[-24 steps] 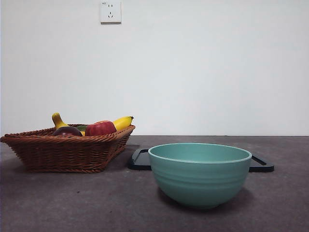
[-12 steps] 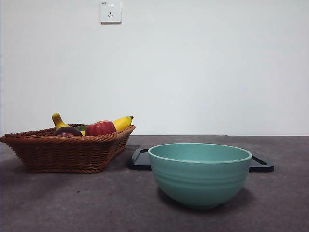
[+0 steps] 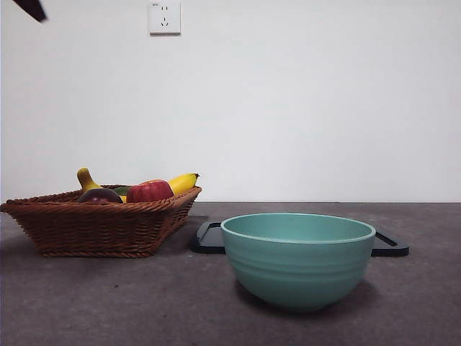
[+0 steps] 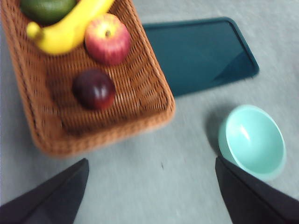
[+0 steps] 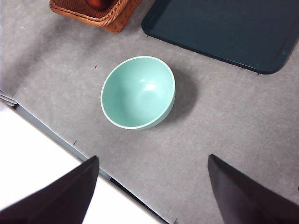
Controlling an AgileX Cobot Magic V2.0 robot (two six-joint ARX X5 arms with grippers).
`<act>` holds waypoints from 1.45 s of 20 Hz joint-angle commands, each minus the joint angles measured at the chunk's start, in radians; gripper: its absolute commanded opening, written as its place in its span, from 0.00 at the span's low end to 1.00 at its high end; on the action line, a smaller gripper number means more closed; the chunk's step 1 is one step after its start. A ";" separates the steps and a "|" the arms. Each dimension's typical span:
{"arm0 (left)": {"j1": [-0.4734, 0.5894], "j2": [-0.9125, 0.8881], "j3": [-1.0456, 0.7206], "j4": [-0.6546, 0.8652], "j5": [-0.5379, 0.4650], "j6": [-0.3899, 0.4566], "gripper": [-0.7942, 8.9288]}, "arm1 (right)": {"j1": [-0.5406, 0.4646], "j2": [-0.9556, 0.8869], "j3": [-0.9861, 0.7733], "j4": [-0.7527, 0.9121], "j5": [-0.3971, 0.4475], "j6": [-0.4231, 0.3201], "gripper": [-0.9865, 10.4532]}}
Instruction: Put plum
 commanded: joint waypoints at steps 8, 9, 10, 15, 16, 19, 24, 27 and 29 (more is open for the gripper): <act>-0.085 0.361 0.116 0.137 -0.164 -0.013 0.52 | 0.003 0.006 0.019 0.018 -0.003 0.003 0.41; -0.091 0.391 0.116 0.151 -0.185 -0.013 0.52 | 0.003 0.006 0.019 0.021 -0.003 0.003 0.41; -0.097 0.421 0.116 0.167 -0.205 -0.012 0.52 | 0.003 0.006 0.019 0.024 -0.003 0.003 0.41; -0.113 0.566 0.116 0.257 -0.221 -0.007 0.52 | 0.003 0.006 0.019 0.030 -0.003 0.003 0.41; -0.116 0.592 0.116 0.274 -0.225 -0.007 0.52 | 0.003 0.006 0.019 0.031 -0.003 0.003 0.41; -0.120 0.655 0.116 0.312 -0.267 -0.007 0.52 | 0.003 0.006 0.019 0.030 -0.003 0.003 0.41; -0.124 0.731 0.116 0.360 -0.288 -0.008 0.52 | 0.003 0.006 0.019 0.031 -0.003 0.003 0.41; -0.126 0.752 0.116 0.376 -0.288 -0.008 0.52 | 0.003 0.006 0.019 0.031 -0.002 0.003 0.41; -0.127 0.755 0.116 0.376 -0.288 -0.008 0.45 | 0.003 0.006 0.019 0.031 -0.001 0.003 0.41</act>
